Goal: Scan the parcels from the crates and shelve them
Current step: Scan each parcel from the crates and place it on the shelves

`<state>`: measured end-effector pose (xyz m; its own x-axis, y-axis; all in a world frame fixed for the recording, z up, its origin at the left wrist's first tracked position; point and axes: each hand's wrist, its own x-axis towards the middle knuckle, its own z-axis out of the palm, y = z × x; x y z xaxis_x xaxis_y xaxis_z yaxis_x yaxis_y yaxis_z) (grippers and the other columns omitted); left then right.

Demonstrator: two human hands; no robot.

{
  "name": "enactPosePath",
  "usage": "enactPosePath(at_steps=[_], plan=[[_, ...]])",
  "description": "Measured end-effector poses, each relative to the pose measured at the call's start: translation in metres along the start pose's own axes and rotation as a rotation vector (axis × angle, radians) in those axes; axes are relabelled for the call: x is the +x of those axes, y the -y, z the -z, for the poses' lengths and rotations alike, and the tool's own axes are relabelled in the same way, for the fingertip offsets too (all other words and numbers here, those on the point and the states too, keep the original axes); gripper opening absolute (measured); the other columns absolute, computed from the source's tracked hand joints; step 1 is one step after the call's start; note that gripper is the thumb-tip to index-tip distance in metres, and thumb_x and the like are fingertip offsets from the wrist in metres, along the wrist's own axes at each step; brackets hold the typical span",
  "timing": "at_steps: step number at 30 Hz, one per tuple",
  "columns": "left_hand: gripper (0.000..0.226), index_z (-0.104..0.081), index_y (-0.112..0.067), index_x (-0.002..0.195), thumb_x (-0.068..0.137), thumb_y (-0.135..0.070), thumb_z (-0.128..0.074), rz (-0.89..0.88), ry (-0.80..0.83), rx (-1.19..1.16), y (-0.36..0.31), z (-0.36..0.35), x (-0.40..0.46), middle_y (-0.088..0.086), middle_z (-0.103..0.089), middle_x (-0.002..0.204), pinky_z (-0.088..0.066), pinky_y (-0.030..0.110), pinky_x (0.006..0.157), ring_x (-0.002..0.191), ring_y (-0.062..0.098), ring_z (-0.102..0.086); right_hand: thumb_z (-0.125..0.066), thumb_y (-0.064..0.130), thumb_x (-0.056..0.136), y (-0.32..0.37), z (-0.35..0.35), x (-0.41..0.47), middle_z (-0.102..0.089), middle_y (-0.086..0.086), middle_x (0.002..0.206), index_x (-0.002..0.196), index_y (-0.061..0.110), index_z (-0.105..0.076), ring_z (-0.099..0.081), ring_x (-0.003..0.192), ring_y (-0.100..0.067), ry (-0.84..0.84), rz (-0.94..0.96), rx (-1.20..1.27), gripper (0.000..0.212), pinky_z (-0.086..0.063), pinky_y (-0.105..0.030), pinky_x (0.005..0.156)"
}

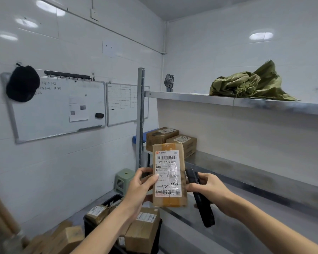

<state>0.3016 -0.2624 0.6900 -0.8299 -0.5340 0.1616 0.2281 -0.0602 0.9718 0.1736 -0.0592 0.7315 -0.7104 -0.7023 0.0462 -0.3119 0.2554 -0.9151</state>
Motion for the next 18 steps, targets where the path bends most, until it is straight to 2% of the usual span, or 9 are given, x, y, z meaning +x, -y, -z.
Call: enactPosePath(at_steps=[3,6,8,10,13,16,18], plan=[[0.053,-0.048,-0.043,0.135,0.088,-0.034,-0.070,-0.010,0.000,0.023,0.000,-0.003,0.001,0.000,-0.071,0.120,-0.058,0.027,0.067,0.105,0.015,-0.070,-0.082,0.029,0.084,-0.001,0.003,0.000,-0.078,0.000,0.100,0.102,0.029,-0.079,-0.072,0.102,-0.028,-0.004,-0.018,-0.001,0.019,-0.061,-0.056,0.092],[0.067,-0.036,-0.056,0.141,0.088,-0.034,-0.071,-0.018,-0.033,-0.015,0.004,-0.008,0.004,-0.005,-0.066,0.127,-0.057,0.031,0.070,0.111,0.016,-0.066,-0.085,0.030,0.081,-0.005,0.001,0.000,-0.078,-0.001,0.095,0.100,0.030,-0.078,-0.071,0.086,-0.017,-0.057,-0.013,-0.006,0.020,-0.061,-0.038,0.083],[0.074,-0.030,-0.071,0.135,0.087,-0.033,-0.073,-0.032,-0.072,-0.049,0.006,-0.009,0.007,-0.003,-0.063,0.135,-0.061,0.045,0.079,0.118,0.025,-0.064,-0.085,0.031,0.081,-0.011,0.000,-0.001,-0.077,-0.003,0.098,0.101,0.031,-0.076,-0.070,0.084,-0.016,-0.070,-0.021,-0.016,0.023,-0.058,-0.029,0.076],[0.082,-0.025,-0.084,0.124,0.085,-0.032,-0.075,-0.053,-0.098,-0.048,0.007,-0.010,0.009,-0.001,-0.057,0.143,-0.059,0.053,0.086,0.124,0.031,-0.060,-0.084,0.030,0.082,-0.017,-0.002,-0.003,-0.077,-0.005,0.102,0.105,0.030,-0.074,-0.072,0.093,-0.022,-0.068,-0.032,-0.010,0.026,-0.057,-0.026,0.076],[0.089,-0.019,-0.089,0.119,0.085,-0.029,-0.075,-0.066,-0.115,-0.052,0.009,-0.011,0.009,-0.001,-0.051,0.148,-0.057,0.053,0.087,0.126,0.031,-0.058,-0.085,0.030,0.082,-0.023,-0.001,-0.005,-0.076,-0.007,0.102,0.106,0.028,-0.073,-0.071,0.092,-0.022,-0.058,-0.044,0.012,0.027,-0.058,-0.030,0.077],[0.089,-0.018,-0.089,0.120,0.076,-0.039,-0.078,-0.077,-0.110,-0.076,0.012,-0.012,0.010,-0.001,-0.052,0.148,-0.051,0.066,0.095,0.126,0.034,-0.058,-0.088,0.040,0.072,-0.025,0.000,-0.003,-0.075,-0.011,0.103,0.102,0.026,-0.076,-0.072,0.097,-0.031,-0.071,-0.066,0.031,0.035,-0.062,-0.048,0.087],[0.088,-0.020,-0.088,0.120,0.073,-0.044,-0.081,-0.081,-0.105,-0.089,0.013,-0.014,0.011,-0.001,-0.051,0.149,-0.049,0.069,0.096,0.127,0.034,-0.058,-0.086,0.045,0.065,-0.026,0.002,-0.001,-0.076,-0.009,0.104,0.100,0.027,-0.078,-0.071,0.101,-0.034,-0.071,-0.068,0.059,0.040,-0.062,-0.058,0.087]])
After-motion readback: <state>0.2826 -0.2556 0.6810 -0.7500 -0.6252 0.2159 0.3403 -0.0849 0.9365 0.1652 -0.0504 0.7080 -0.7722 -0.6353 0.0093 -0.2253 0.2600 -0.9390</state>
